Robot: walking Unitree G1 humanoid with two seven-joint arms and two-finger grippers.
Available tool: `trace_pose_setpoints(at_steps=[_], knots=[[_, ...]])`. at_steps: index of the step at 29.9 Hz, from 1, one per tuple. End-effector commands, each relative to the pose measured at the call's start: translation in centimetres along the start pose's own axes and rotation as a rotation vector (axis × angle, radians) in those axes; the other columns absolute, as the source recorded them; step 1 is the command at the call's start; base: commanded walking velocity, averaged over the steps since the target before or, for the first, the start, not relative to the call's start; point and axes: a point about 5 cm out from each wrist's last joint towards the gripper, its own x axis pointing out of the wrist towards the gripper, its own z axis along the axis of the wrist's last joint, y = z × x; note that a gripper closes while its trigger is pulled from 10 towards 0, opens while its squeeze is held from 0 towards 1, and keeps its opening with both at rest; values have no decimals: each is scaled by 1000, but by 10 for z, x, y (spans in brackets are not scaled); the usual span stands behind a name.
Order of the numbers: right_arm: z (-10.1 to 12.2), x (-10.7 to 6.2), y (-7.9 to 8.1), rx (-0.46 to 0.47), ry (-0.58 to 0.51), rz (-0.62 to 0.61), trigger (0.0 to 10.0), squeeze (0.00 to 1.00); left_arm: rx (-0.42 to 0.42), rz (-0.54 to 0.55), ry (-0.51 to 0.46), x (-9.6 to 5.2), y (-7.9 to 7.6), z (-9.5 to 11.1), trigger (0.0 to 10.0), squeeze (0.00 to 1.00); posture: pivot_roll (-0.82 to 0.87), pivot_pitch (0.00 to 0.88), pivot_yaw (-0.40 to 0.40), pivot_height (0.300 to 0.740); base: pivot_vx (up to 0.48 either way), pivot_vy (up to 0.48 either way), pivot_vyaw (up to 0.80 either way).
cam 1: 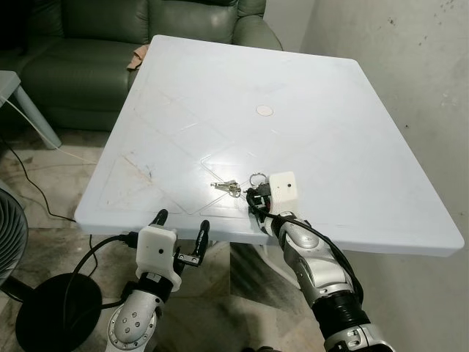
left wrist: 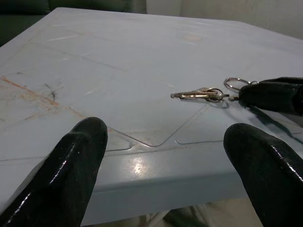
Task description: Hang keys on a hook
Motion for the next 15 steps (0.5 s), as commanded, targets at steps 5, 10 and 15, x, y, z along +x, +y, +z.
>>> trace_pose_setpoints(at_steps=[5, 10, 15], knots=[[-1, 2, 1, 12, 14, -1, 9098, 0, 7, 0, 0, 0, -1, 2, 10000, 0, 69, 152, -104, 732, 0, 0, 0], [0, 3, 1, 20, 14, -7, 9098, 0, 8, 3, -1, 0, -1, 3, 10000, 0, 69, 153, -102, 732, 0, 0, 0], [2, 6, 0, 22, 13, -26, 8980, 0, 10, 4, -2, 1, -1, 3, 10000, 0, 67, 152, -101, 732, 0, 0, 0]])
